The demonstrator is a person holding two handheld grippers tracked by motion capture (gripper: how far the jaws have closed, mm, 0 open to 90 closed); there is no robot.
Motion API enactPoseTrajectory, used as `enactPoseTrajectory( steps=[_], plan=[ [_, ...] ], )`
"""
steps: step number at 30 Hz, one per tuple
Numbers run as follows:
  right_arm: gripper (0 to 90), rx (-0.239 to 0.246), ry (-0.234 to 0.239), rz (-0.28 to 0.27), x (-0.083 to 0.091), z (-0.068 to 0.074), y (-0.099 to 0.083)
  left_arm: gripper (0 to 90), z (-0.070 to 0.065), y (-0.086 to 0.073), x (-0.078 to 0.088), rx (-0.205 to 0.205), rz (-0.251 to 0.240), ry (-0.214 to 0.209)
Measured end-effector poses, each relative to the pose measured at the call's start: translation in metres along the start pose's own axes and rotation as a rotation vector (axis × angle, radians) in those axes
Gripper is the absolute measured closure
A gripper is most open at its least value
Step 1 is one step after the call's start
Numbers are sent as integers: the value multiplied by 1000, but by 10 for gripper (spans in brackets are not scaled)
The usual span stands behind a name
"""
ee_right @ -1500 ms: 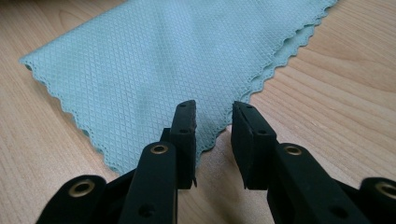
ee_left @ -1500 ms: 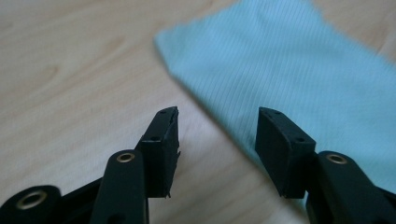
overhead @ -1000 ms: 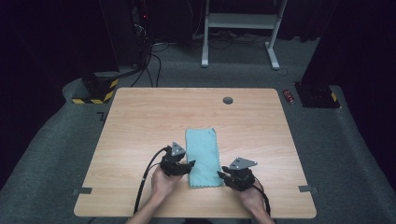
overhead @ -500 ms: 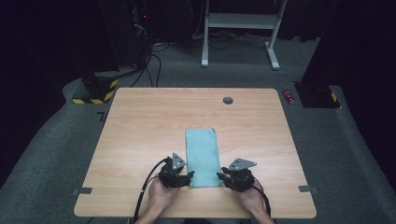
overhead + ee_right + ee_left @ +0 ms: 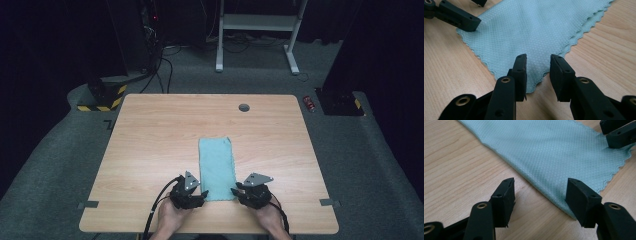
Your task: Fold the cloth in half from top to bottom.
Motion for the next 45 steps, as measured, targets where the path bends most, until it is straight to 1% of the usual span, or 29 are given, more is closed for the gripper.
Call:
enactPoseTrajectory(
  steps=[1, 3, 5, 8, 11, 15, 17, 18, 22, 24, 25, 26, 28, 30, 31, 35, 37, 38, 39, 41, 42, 43, 44, 45],
  plan=[
    [668, 4, -3, -3, 0, 1, 0, 405, 1, 0, 0, 3, -1, 0],
    [668, 12, -8, -5, 0, 4, 0, 405, 3, -1, 2, -8, 0, 9],
    [669, 15, -9, -1, 0, 5, 0, 406, 2, -2, 2, 6, 1, -4],
    [672, 17, -8, -1, 0, 7, 0, 407, 3, -4, 4, 5, 2, -3],
    [672, 21, -3, -1, 1, 9, 0, 408, 4, -6, 6, 6, -1, 2],
    [677, 29, 5, -1, 0, 14, 1, 408, 6, -9, 9, 20, -12, 9],
    [679, 31, 11, 0, -1, 17, 2, 408, 9, -11, 11, 15, -8, 16],
    [678, 36, 14, -1, -1, 18, 2, 408, 9, -12, 11, 26, -12, 14],
    [679, 45, 24, 0, -2, 24, 4, 414, 12, -15, 15, 28, -11, 15],
    [678, 41, 28, -3, -3, 23, 4, 414, 13, -13, 14, 28, -9, 13],
    [673, 29, 36, -5, -3, 22, 4, 411, 13, -12, 13, 35, -4, 4],
    [653, 13, 44, -9, -3, 21, 4, 408, 14, -10, 11, 38, -3, 0],
    [626, 2, 33, -18, -4, 16, 5, 405, 18, -5, 9, 70, -12, -22],
    [626, -18, 24, -31, -5, 12, 5, 404, 24, 0, 6, 107, -24, -40],
    [625, -35, 27, -39, -5, 9, 6, 403, 28, 3, 5, 121, -28, -46],
    [621, -71, 4, -55, -5, -4, 11, 382, 44, 17, 0, 157, -37, -57],
    [607, -88, -12, -64, -5, -12, 15, 376, 50, 25, -1, 162, -50, -52],
    [604, -99, -20, -63, -5, -17, 16, 378, 54, 28, -2, 161, -54, -42],
    [601, -114, -26, -56, -5, -22, 18, 382, 57, 32, -3, 152, -53, -30],
    [601, -135, -27, -51, -6, -31, 22, 389, 61, 39, -4, 168, -65, -45],
    [601, -148, -29, -53, -6, -35, 23, 398, 64, 42, -5, 164, -69, -50],
    [602, -163, -22, -42, -8, -39, 25, 407, 66, 46, -5, 164, -76, -52],
    [603, -168, -22, -35, -9, -43, 26, 411, 69, 49, -7, 171, -74, -54],
    [609, -184, -25, -42, -10, -46, 28, 409, 72, 52, -8, 168, -71, -48]
  ],
)
Point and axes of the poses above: each handheld gripper's, and its own axes: x roughly backward along the jaws, y roughly out of its top, z roughly to its left, the point moved 5 cm from there along -x, roughly forward along the jaws, and after that the axes turned 6 degrees about x, right-handed, at the moved point
